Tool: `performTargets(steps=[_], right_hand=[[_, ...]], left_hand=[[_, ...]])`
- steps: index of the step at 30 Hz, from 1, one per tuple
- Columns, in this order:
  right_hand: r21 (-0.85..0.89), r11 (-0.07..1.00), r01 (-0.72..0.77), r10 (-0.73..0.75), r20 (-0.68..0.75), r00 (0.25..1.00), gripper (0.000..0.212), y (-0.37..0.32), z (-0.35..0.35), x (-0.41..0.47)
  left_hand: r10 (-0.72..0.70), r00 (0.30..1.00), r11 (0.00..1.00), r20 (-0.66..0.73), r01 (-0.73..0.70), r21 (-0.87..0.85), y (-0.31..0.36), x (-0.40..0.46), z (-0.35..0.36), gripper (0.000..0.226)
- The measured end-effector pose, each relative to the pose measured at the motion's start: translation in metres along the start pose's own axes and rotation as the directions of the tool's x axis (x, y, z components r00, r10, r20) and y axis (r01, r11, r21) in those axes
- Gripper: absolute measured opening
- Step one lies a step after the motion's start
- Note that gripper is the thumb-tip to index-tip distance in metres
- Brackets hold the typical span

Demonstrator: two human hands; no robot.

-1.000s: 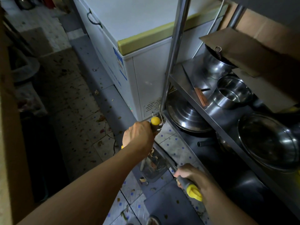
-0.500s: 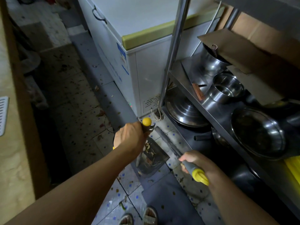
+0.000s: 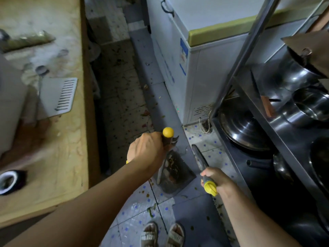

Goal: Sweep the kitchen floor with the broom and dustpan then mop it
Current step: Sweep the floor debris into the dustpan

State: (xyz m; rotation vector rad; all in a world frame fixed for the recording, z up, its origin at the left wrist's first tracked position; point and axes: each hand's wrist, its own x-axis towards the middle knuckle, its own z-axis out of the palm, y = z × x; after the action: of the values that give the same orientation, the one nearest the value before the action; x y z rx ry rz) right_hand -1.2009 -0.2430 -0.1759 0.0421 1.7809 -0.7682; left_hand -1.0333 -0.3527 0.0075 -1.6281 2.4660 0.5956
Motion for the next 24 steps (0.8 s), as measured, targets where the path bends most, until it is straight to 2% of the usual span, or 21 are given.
performTargets(steps=[4, 11, 17, 24], right_hand=[[-0.071, 0.997, 0.007, -0.001, 0.08, 0.997, 0.029, -0.009, 0.048, -0.001], [0.064, 0.998, -0.021, 0.011, 0.161, 0.987, 0.031, -0.028, 0.092, 0.009], [0.049, 0.998, -0.029, 0.018, 0.216, 0.976, 0.033, -0.041, 0.101, 0.006], [0.173, 0.982, -0.074, 0.041, 0.19, 0.981, 0.028, -0.038, 0.08, -0.014]], left_hand=[[-0.042, 0.999, 0.999, -0.031, 0.042, -0.005, -0.022, -0.003, -0.005, 0.027], [-0.096, 0.993, 0.995, -0.073, 0.097, 0.003, -0.052, -0.001, -0.006, 0.028], [-0.148, 0.986, 0.989, -0.081, 0.149, 0.004, -0.065, 0.001, -0.007, 0.028], [-0.173, 0.981, 0.985, -0.087, 0.173, -0.004, -0.07, -0.002, -0.018, 0.029]])
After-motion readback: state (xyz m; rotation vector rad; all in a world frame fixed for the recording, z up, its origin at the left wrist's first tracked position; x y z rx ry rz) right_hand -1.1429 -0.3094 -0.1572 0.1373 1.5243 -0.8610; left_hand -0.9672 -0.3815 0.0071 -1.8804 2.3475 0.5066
